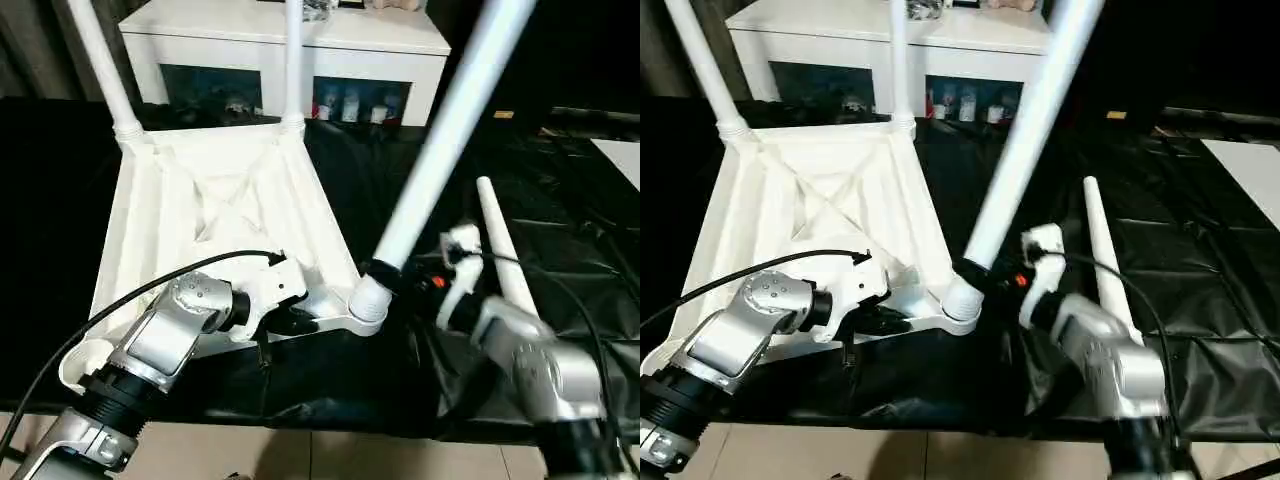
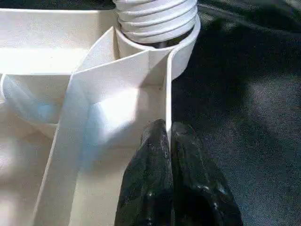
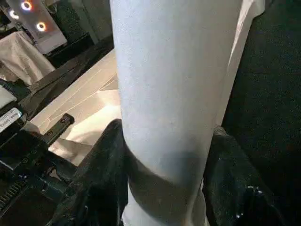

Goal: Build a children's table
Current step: Insert table leg to table base

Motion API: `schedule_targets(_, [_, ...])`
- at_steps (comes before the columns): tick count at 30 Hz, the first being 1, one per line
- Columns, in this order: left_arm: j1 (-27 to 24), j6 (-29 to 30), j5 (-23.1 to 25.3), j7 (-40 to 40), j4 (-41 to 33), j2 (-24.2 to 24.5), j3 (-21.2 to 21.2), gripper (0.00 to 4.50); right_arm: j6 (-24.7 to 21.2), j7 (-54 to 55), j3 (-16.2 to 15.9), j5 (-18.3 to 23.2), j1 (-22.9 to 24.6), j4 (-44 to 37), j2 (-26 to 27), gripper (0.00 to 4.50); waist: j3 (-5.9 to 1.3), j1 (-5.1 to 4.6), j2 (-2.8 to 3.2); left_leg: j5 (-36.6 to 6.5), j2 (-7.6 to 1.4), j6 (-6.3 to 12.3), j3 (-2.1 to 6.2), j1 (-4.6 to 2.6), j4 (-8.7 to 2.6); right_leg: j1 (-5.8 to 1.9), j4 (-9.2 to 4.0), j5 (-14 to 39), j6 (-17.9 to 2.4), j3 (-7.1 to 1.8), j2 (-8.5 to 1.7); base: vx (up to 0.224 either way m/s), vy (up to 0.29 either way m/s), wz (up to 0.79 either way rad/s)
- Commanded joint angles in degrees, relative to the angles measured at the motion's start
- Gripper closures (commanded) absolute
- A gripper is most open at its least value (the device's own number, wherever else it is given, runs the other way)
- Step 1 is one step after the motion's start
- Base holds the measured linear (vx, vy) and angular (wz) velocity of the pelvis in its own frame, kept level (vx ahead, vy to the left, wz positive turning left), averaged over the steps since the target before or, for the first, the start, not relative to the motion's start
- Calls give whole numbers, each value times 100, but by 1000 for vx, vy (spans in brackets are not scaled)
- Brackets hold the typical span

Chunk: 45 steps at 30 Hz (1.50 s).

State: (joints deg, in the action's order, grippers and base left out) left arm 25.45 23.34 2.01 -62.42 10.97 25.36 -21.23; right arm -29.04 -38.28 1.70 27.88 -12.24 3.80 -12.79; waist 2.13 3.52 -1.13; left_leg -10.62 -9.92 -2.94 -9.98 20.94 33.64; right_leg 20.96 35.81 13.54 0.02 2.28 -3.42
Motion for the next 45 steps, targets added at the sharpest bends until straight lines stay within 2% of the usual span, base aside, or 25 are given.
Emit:
schedule_targets(1, [-18,74,111,77,96,101,-5,450,-15,193,-41,-282,340,245,-85,264,-240,7,86,-1410,-352,-146,135,-78,-483,-132,-474,504,-1260,-285,-484,0,0,0])
schedule_targets(4, [3,81,87,111,113,95,2,450,602,264,-256,-667,659,65,-88,264,-232,14,93,-1432,-354,-146,133,-75,-484,-124,-490,535,-1218,-287,-493,0,0,0])
schedule_targets(6, [11,84,77,141,122,82,16,450,971,343,-333,-903,787,26,-74,264,-211,-2,76,-1583,-353,-151,141,-72,-504,-118,-509,813,-1174,-285,-485,0,0,0])
schedule_targets(7, [12,84,72,148,124,80,18,450,1036,359,-339,-931,809,19,-66,264,-202,3,86,-1651,-354,-153,142,-74,-509,-108,-525,934,-1156,-292,-498,0,0,0])
schedule_targets(9, [22,84,52,187,141,71,28,450,1489,467,-398,-1130,974,6,-27,264,-196,-9,89,-1824,-360,-181,151,-90,-519,-83,-555,1252,-1096,-301,-498,0,0,0])
schedule_targets(13, [35,86,50,196,153,67,30,450,1651,543,-413,-1151,1026,-7,19,264,-200,-11,91,-1771,-364,-149,158,-74,-531,-86,-539,1101,-1080,-300,-485,0,0,0])
schedule_targets(18, [54,78,41,193,168,73,31,450,1367,527,-632,-1226,899,22,-39,264,-178,-36,81,-1931,-358,-146,164,-77,-542,-73,-565,1384,-1048,-306,-489,0,0,0])
schedule_targets(20, [63,54,33,176,174,88,28,450,1095,359,-849,-1240,728,77,-159,264,-180,-37,79,-1909,-359,-150,168,-78,-545,-77,-564,1431,-1023,-304,-487,0,0,0])
schedule_targets(23, [68,45,23,172,172,98,23,450,970,267,-919,-1211,632,105,-213,264,-176,-42,68,-1974,-363,-170,164,-92,-541,-55,-576,1507,-993,-315,-496,0,0,0])
schedule_targets(28, [70,17,-3,127,154,132,-4,450,425,37,-1017,-1045,303,113,-362,264,-178,-63,59,-1955,-357,-173,170,-78,-545,-66,-564,1469,-1004,-309,-484,0,0,0])
schedule_targets(29, [71,10,0,121,155,142,-9,450,234,-128,-1111,-1022,184,101,-483,264,-180,-63,24,-1929,-360,-157,160,-83,-539,-66,-570,1467,-1013,-310,-486,0,0,0])
schedule_targets(30, [71,10,0,121,155,142,-9,450,234,-128,-1111,-1022,184,101,-483,264,-182,-48,45,-1854,-363,-147,161,-83,-534,-70,-565,1437,-1019,-315,-497,0,0,0])
schedule_targets(32, [72,5,5,130,150,151,-13,450,-34,-284,-1232,-1027,87,101,-643,264,-187,-43,40,-1772,-364,-137,158,-78,-530,-75,-554,1335,-1032,-313,-494,0,0,0])
schedule_targets(34, [71,8,6,139,142,163,-7,450,-85,-360,-1317,-1088,48,132,-738,264,-195,-42,44,-1691,-366,-136,151,-78,-526,-82,-537,1134,-1067,-306,-485,0,0,0])
schedule_targets(37, [70,-10,14,152,166,188,5,450,-107,-382,-1417,-1222,41,233,-787,264,-195,-35,30,-1713,-364,-144,150,-78,-523,-81,-543,1167,-1075,-306,-494,0,0,0])
schedule_targets(41, [27,32,-4,231,167,221,80,450,-34,-237,-1441,-1367,150,349,-741,264,-171,-48,28,-1949,-364,-199,163,-89,-541,-56,-578,1604,-1001,-309,-503,0,0,0])
schedule_targets(43, [-2,58,-43,235,152,228,117,450,-44,-179,-1443,-1372,199,349,-734,264,-169,-47,47,-2075,-369,-245,177,-97,-547,-44,-595,1770,-960,-314,-511,0,0,0])
schedule_targets(45, [-42,61,-88,202,138,257,149,450,-3,-90,-1439,-1419,216,406,-719,264,-157,-59,34,-2222,-367,-279,187,-100,-560,-32,-607,1901,-913,-315,-504,0,0,0])
